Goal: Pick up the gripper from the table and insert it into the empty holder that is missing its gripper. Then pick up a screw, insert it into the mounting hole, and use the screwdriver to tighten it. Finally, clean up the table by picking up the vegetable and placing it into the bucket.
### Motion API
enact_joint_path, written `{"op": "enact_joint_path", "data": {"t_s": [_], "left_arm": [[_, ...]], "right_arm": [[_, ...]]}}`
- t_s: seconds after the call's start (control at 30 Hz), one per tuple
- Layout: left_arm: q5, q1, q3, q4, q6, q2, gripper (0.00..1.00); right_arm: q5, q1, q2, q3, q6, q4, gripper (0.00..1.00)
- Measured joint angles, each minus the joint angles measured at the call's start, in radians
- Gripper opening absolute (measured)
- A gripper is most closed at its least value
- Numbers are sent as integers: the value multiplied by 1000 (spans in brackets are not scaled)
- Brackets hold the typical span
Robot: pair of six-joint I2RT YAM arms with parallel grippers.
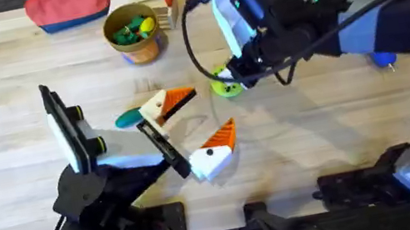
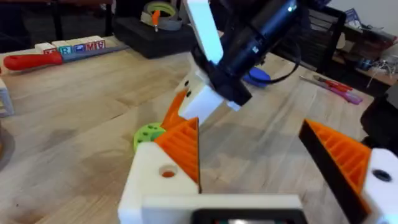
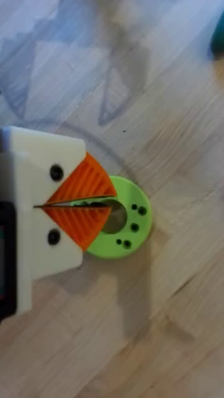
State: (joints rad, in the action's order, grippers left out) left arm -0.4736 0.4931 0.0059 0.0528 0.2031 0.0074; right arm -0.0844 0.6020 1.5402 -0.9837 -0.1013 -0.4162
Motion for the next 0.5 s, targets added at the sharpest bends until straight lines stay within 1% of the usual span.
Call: {"op": "enact_joint_path", "data": {"t_s": [0.2,0.3,0.33,0.4,0.5], "left_arm": [[0,0,0,0,0,0,988],[0,0,0,0,0,0,988],[0,0,0,0,0,0,988],[0,0,0,0,0,0,988],[0,0,0,0,0,0,988]], "right_arm": [[2,-4,-5,-143,-8,-142,4],[2,-4,-15,-196,-14,-219,4],[2,-4,-19,-206,-17,-237,43],[2,-4,-23,-216,-22,-274,220],[2,2,-20,-217,-26,-321,372]]}}
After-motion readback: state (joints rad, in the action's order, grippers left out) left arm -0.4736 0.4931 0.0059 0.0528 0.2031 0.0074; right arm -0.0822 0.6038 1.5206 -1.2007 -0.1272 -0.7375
